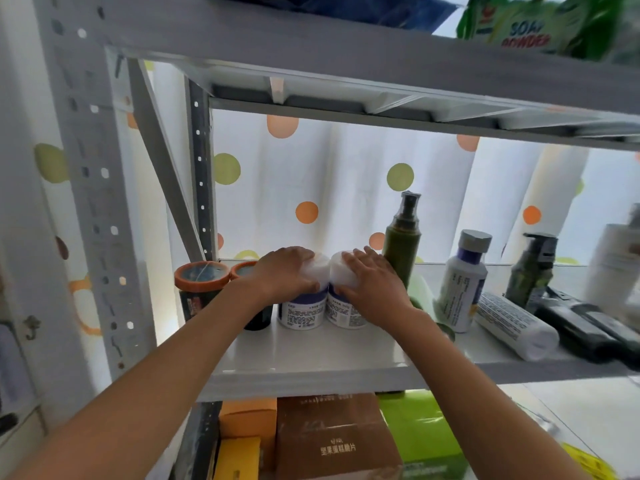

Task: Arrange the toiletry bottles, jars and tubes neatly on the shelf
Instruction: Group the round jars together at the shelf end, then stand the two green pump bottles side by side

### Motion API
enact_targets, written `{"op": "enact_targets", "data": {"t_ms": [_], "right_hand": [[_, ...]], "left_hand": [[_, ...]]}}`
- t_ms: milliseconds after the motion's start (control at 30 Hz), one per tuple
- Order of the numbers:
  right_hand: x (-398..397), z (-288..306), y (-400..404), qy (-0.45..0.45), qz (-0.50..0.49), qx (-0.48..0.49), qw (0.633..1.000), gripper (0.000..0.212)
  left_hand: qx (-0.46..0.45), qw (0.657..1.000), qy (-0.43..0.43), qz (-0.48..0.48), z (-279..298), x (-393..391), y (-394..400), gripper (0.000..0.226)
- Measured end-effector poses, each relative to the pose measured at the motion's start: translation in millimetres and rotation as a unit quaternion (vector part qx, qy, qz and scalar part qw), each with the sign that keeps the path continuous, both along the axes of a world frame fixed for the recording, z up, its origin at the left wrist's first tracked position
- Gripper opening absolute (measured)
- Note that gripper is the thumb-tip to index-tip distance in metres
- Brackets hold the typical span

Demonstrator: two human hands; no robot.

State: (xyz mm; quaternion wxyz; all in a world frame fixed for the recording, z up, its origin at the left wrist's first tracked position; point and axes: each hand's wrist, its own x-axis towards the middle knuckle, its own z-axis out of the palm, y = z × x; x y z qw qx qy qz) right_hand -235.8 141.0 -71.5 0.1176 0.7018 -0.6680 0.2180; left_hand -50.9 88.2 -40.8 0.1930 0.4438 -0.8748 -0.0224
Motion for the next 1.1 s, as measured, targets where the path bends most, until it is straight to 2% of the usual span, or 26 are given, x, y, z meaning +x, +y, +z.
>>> {"op": "enact_targets", "data": {"t_ms": [67,167,233,333,467,533,633,767,867,1033,1100], "right_hand": [[-1.8,4.0,10.3,0.015,0.012,0.004,1.0,0.073],[-12.7,10.0,38.9,-0.001,0.014,-0.052,0.999,0.068],[-25.7,12.0,60.8,-0.027,-0.008,-0.065,0.998,0.061],[-48.2,7.5,92.7,-0.08,-0.051,-0.056,0.994,0.053],[-66.9,-9.1,129.2,-0.157,-0.077,-0.035,0.984,0.048],[-70.4,-22.1,142.0,-0.18,-0.059,-0.023,0.982,0.054],[-74.3,-41.3,152.2,-0.214,-0.027,0.015,0.976,0.079],[-82.3,-66.8,153.0,-0.163,-0.013,0.041,0.986,0.086],[-85.8,-77.6,150.8,-0.128,-0.03,0.018,0.991,0.078],[-85.3,-83.8,147.5,-0.038,-0.063,-0.057,0.996,0.06],[-85.3,-85.8,146.9,-0.019,-0.049,-0.089,0.995,0.058]], "left_hand": [[-0.022,1.0,-0.017,0.003,-4.7,-1.9,1.8,0.053],[-0.076,0.997,-0.029,0.019,-6.8,-7.9,7.9,0.066],[-0.102,0.995,0.018,-0.006,-3.3,-15.6,15.8,0.066],[-0.104,0.987,0.108,-0.052,8.6,-34.1,32.1,0.053],[-0.089,0.981,0.151,-0.082,24.1,-67.1,43.7,0.05],[-0.066,0.982,0.159,-0.082,29.5,-83.4,43.8,0.056],[-0.009,0.986,0.151,-0.072,34.7,-104.4,39.2,0.067],[0.025,0.984,0.158,-0.075,37.8,-121.4,31.2,0.068],[0.026,0.984,0.142,-0.101,37.6,-129.7,22.6,0.063],[0.145,0.954,0.232,-0.127,28.0,-136.1,8.9,0.063],[0.159,0.951,0.236,-0.124,19.3,-139.0,6.0,0.061]]}}
